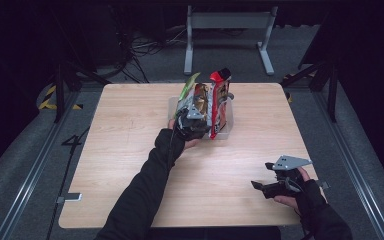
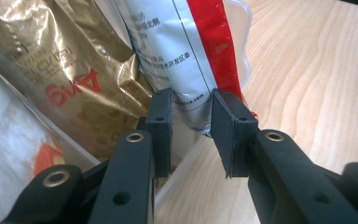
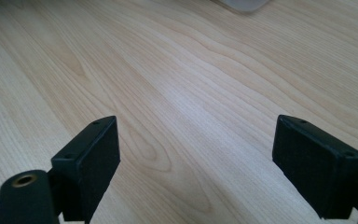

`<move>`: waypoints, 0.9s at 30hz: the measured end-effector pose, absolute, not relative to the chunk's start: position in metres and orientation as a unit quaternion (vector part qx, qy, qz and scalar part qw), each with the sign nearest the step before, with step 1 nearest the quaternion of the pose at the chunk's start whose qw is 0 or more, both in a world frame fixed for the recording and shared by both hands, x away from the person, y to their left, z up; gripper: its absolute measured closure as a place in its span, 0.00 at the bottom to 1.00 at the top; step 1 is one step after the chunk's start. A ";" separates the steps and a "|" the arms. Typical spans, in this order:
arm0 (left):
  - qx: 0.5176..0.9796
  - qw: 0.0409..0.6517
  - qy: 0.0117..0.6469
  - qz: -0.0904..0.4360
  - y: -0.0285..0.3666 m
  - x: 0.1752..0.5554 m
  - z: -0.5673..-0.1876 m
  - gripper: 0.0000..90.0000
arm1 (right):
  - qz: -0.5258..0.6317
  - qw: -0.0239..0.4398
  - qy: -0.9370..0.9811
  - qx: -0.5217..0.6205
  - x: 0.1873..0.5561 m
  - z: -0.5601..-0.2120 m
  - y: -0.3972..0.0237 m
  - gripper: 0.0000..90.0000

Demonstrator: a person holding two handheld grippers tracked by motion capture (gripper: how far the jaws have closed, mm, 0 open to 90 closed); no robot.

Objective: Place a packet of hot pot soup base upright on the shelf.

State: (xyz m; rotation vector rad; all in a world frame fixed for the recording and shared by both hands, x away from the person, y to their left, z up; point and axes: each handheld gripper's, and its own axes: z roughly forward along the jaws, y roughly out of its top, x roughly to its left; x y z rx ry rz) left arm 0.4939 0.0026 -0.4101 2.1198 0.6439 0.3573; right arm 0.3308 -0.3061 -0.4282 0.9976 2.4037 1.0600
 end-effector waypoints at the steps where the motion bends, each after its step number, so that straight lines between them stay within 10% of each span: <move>1: 0.850 0.434 0.259 0.147 0.000 0.494 -0.410 0.76 | 0.373 0.164 0.844 0.350 0.331 -0.428 -0.306 0.17; 15: 0.821 0.479 0.289 0.112 -0.011 0.500 -0.411 0.33 | 0.370 0.151 0.850 0.344 0.331 -0.431 -0.303 0.18; 27: 0.832 0.439 0.300 0.158 -0.028 0.502 -0.413 0.49 | 0.370 0.149 0.850 0.344 0.332 -0.431 -0.303 0.19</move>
